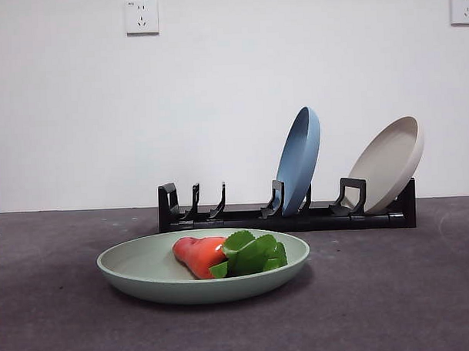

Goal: Take the green plate from the plate rack,put the plate on the table,take the carrot from the table,put the carrot in the plate

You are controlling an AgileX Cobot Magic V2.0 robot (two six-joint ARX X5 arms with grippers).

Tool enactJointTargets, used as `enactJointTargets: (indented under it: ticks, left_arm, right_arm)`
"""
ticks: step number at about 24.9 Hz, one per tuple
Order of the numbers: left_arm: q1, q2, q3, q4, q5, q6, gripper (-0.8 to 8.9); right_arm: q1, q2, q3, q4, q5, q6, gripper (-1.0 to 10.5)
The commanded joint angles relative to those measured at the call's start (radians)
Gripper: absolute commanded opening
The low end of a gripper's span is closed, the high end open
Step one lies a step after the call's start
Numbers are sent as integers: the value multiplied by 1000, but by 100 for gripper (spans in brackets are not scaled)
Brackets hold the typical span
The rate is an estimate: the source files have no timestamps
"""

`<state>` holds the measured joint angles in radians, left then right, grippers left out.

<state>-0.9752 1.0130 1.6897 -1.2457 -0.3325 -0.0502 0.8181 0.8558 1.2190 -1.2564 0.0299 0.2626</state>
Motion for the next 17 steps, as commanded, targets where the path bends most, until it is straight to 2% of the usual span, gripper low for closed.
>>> enactJointTargets:
  ticks: [1,17]
  left_arm:
    - [2,-2,0,2,5,-10,-8]
    - [2,1,0,2,-4,-9,-4]
  right_arm:
    - [1,0,0,6,2,6,-10]
    - [1,-2,0,5,3,9,1]
